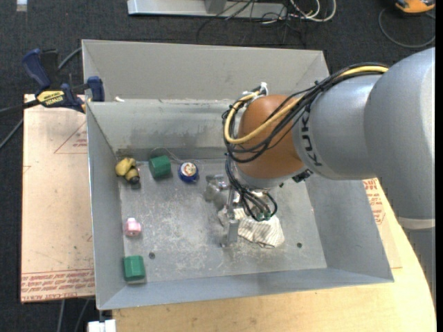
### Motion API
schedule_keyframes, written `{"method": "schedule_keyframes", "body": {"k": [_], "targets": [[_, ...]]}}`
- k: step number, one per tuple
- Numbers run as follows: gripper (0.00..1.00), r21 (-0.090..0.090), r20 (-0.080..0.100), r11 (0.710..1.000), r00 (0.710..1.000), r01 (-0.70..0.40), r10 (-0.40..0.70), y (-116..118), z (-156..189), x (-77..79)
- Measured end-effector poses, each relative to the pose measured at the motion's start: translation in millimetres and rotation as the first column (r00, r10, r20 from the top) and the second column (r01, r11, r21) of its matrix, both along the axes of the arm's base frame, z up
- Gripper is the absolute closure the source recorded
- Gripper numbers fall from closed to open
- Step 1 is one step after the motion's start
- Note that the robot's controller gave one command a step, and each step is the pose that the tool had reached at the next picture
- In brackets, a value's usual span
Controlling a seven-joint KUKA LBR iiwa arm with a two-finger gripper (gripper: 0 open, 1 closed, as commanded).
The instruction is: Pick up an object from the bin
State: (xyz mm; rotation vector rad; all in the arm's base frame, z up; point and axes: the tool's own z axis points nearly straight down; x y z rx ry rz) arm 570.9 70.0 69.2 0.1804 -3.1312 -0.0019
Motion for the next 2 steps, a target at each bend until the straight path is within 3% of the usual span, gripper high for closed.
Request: {"method": "schedule_keyframes", "body": {"k": [1,2], "targets": [[0.0,0.001,0.003,0.994,0.994,0.106,-0.106,-37.9,1.0,-1.1],[1.0,0.002,0.004,1.0,1.0,-0.024,0.024,-84.8,1.4,11.4]]}}
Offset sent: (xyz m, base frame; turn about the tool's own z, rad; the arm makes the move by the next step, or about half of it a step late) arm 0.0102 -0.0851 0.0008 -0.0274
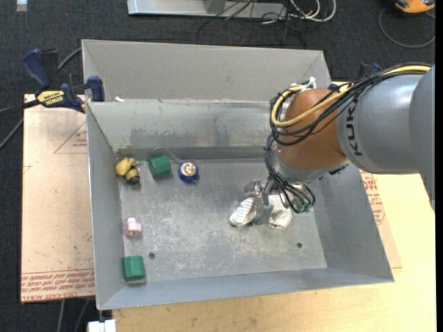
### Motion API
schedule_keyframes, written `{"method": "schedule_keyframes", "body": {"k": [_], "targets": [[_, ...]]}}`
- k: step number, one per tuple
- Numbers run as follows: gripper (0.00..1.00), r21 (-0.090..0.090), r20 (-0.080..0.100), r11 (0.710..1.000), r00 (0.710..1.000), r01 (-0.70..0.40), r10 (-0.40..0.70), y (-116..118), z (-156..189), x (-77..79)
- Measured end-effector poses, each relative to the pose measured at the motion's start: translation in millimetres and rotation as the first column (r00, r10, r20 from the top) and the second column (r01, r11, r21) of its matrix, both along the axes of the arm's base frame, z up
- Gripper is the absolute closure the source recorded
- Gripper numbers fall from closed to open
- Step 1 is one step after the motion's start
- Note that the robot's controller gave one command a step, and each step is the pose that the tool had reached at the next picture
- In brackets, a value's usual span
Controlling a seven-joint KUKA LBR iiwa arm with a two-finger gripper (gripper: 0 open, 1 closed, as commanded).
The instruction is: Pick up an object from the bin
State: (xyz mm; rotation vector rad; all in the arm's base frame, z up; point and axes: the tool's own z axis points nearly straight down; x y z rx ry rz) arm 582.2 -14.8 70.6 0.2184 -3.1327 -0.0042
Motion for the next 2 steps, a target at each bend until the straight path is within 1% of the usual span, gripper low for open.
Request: {"method": "schedule_keyframes", "body": {"k": [2], "targets": [[1.0,0.0,-0.001,1.0,1.0,-0.001,0.001,0.0,1.4,-0.5]]}}
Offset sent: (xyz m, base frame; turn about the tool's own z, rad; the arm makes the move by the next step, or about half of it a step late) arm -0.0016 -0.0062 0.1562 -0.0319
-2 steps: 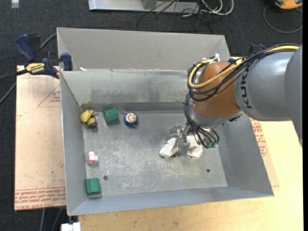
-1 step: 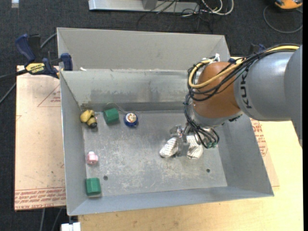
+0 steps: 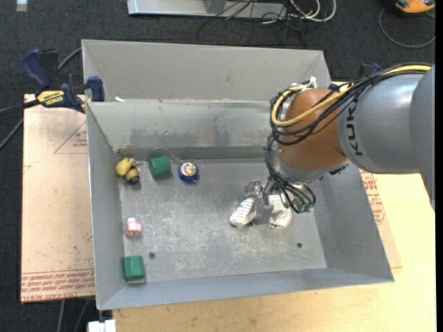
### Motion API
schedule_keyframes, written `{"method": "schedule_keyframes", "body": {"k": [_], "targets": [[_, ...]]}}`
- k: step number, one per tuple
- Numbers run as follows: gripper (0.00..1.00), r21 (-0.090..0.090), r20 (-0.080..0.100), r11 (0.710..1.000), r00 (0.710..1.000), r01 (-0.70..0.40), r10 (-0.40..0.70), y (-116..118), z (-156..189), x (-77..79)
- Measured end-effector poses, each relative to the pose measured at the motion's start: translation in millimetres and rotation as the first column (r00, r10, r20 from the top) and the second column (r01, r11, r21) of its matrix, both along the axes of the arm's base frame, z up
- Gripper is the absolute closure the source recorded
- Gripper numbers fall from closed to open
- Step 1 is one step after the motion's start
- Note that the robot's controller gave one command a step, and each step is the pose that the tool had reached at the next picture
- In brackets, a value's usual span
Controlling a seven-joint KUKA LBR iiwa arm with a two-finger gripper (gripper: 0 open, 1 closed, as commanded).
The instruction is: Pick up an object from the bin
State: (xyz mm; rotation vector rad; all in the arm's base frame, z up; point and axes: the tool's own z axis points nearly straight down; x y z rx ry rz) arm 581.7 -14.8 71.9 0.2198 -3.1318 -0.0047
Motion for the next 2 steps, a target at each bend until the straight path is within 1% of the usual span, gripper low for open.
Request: {"method": "schedule_keyframes", "body": {"k": [1,2], "targets": [[1.0,0.003,0.007,0.99,0.99,-0.143,0.143,49.0,50.5,16.0],[1.0,0.001,0.004,0.999,0.999,-0.054,0.054,-1.2,181.5,11.1]]}}
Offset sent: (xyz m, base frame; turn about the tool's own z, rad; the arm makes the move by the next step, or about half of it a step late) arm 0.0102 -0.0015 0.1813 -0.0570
